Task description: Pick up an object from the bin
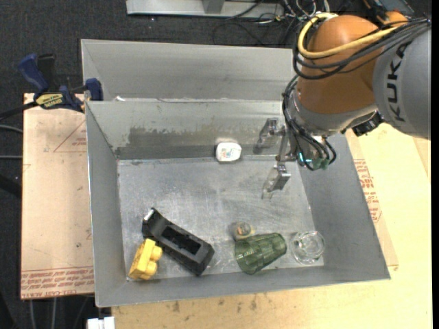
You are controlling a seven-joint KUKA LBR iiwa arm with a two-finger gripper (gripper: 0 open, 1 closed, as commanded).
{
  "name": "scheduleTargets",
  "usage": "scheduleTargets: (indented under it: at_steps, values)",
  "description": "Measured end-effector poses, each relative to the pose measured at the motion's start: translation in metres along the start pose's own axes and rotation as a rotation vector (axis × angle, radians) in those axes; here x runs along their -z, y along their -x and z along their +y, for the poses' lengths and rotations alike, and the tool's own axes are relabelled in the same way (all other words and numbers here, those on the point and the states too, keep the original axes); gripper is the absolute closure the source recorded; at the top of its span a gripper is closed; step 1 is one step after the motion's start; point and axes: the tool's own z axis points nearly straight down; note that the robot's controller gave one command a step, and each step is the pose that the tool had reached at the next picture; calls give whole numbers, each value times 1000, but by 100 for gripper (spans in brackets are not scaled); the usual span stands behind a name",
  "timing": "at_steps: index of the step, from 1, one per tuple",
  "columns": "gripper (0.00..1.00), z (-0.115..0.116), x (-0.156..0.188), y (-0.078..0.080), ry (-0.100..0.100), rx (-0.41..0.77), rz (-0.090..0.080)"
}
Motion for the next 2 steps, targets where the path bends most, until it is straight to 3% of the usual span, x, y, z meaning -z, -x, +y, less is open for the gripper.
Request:
scheduleTargets:
  at_steps: [2]
  values:
    - [0,0,0,0,0,0,-1]
